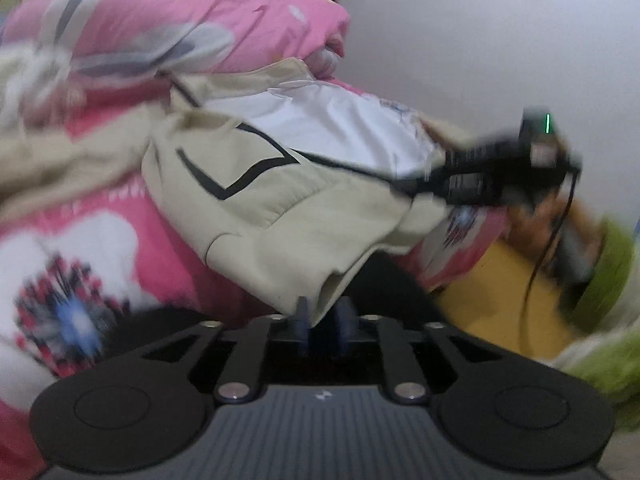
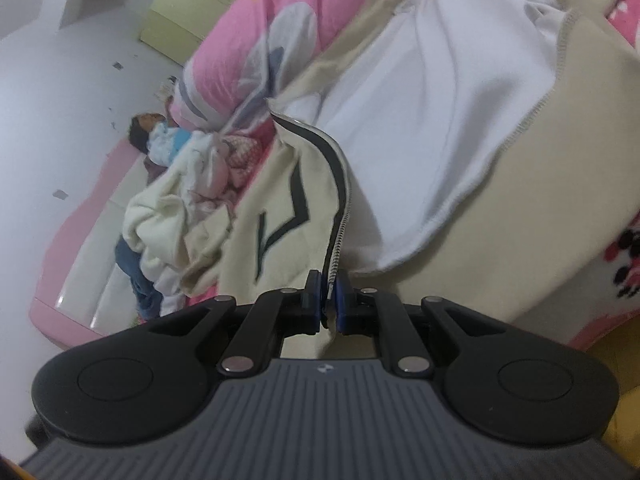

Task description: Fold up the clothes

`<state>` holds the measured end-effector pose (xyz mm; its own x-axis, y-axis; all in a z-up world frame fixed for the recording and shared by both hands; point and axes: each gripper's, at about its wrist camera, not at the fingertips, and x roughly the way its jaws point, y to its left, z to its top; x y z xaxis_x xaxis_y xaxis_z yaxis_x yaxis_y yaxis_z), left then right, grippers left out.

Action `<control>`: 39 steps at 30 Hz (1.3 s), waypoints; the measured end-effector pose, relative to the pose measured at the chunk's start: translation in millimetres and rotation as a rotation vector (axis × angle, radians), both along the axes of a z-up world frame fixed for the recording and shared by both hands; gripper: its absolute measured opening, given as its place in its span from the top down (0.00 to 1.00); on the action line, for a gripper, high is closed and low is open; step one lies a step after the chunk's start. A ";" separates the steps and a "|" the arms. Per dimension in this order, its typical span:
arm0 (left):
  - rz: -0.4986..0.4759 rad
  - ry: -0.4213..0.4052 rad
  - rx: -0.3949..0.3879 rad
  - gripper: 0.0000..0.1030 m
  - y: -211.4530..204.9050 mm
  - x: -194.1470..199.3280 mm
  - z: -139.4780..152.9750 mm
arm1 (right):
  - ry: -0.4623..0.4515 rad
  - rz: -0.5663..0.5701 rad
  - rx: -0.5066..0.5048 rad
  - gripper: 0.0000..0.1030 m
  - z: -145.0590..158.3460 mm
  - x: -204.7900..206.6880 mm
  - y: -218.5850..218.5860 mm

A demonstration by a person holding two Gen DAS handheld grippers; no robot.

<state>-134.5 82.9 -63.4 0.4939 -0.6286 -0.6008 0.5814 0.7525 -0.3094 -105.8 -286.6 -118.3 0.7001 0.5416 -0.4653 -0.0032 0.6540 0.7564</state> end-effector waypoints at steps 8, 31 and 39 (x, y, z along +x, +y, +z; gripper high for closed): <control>0.242 0.249 -0.289 0.55 42.3 54.7 -21.2 | 0.051 -0.003 0.074 0.89 -13.5 3.4 -2.2; 0.442 -0.005 -0.006 0.55 46.7 167.6 10.9 | -0.186 0.181 -0.449 0.67 106.7 150.4 55.8; 0.535 -0.133 0.118 0.55 0.9 276.6 -4.9 | -0.327 0.333 -0.772 0.41 108.8 301.8 167.3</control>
